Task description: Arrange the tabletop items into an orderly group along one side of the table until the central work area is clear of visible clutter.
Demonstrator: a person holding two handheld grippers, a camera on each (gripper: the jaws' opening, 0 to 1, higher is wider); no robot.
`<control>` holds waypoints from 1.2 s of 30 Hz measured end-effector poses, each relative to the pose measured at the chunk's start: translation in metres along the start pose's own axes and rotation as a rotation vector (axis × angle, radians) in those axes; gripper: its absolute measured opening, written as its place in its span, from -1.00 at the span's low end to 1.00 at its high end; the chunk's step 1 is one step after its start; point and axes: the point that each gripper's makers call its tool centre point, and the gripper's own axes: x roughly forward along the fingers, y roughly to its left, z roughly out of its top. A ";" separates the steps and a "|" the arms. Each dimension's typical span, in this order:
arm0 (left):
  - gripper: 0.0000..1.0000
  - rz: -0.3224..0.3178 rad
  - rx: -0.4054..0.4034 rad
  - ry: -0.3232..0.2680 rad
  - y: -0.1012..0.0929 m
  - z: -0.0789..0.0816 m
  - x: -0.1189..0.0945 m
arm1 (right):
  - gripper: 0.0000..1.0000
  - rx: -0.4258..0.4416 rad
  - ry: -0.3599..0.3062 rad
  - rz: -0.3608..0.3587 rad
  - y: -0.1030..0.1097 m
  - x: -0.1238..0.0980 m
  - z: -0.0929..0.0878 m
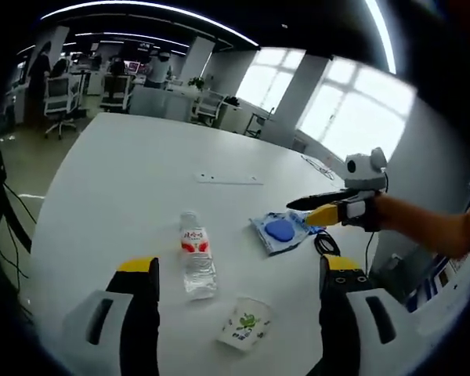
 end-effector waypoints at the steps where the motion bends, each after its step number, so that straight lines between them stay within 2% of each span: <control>1: 0.72 0.000 -0.002 -0.002 0.000 0.000 0.000 | 0.36 -0.002 0.004 0.002 0.000 0.002 0.000; 2: 0.72 0.001 -0.008 -0.002 0.003 -0.002 0.001 | 0.36 -0.006 0.025 0.008 -0.002 0.010 -0.002; 15: 0.73 -0.005 -0.032 -0.007 0.014 -0.010 0.010 | 0.29 0.035 0.049 0.065 -0.013 0.061 0.004; 29: 0.71 -0.031 -0.039 -0.003 0.020 -0.017 0.019 | 0.19 0.161 0.063 0.095 -0.024 0.110 0.000; 32: 0.71 -0.034 -0.043 -0.006 0.021 -0.018 0.020 | 0.17 0.228 0.058 0.100 -0.033 0.124 0.002; 36: 0.71 -0.039 -0.055 -0.013 0.021 -0.019 0.021 | 0.12 0.264 0.068 0.093 -0.038 0.136 0.001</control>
